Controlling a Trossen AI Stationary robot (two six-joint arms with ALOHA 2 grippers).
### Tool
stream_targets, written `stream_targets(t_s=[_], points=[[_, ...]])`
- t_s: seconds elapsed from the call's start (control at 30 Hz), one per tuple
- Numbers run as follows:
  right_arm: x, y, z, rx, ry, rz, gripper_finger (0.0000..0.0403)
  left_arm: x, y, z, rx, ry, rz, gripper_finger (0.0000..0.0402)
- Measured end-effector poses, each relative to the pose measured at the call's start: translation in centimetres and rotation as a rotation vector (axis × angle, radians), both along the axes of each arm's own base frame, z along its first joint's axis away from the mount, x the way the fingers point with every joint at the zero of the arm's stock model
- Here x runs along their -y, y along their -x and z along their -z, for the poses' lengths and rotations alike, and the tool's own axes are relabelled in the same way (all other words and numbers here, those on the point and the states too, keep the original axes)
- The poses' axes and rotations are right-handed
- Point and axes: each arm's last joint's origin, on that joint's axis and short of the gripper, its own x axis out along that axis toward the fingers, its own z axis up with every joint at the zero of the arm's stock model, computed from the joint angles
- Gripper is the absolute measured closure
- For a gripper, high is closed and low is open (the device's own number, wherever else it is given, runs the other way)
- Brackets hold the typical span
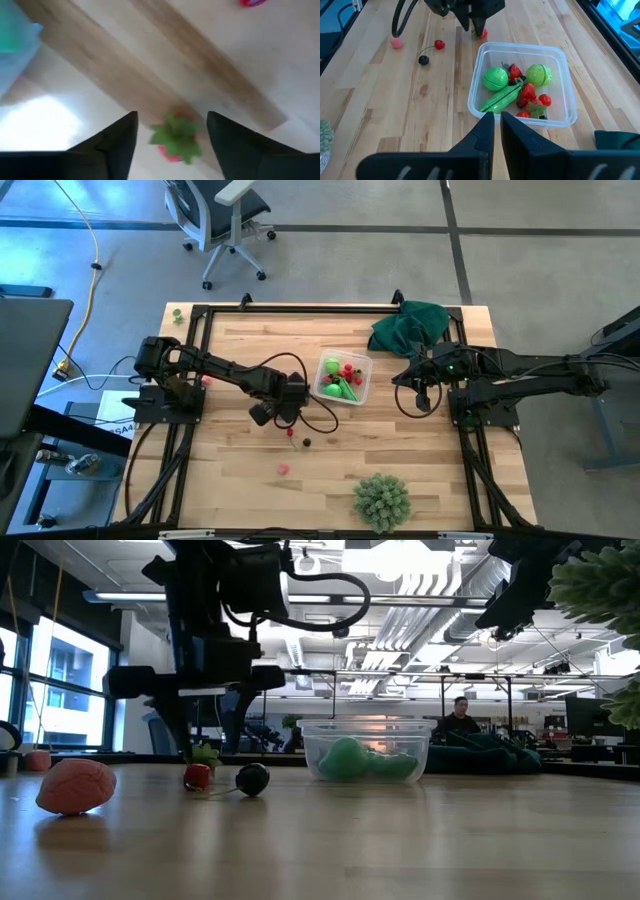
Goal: Pick and placing Produce into tupperware
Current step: Put the red strawberry into the transparent bin
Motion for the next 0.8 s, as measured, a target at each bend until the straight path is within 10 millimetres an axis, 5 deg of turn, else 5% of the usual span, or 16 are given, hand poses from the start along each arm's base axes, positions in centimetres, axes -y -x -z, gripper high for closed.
stream_targets(t_s=[0.33,0.8], points=[[0.0,0.0,0.0,0.0,0.0,0.0,0.0379,0.0,0.4,0.2,-0.04,0.007,0.022,0.0114],[0.0,0.0,0.0,0.0,0.0,0.0,0.0379,-2.6,0.9,0.3,-0.055,0.079,0.002,0.0132]])
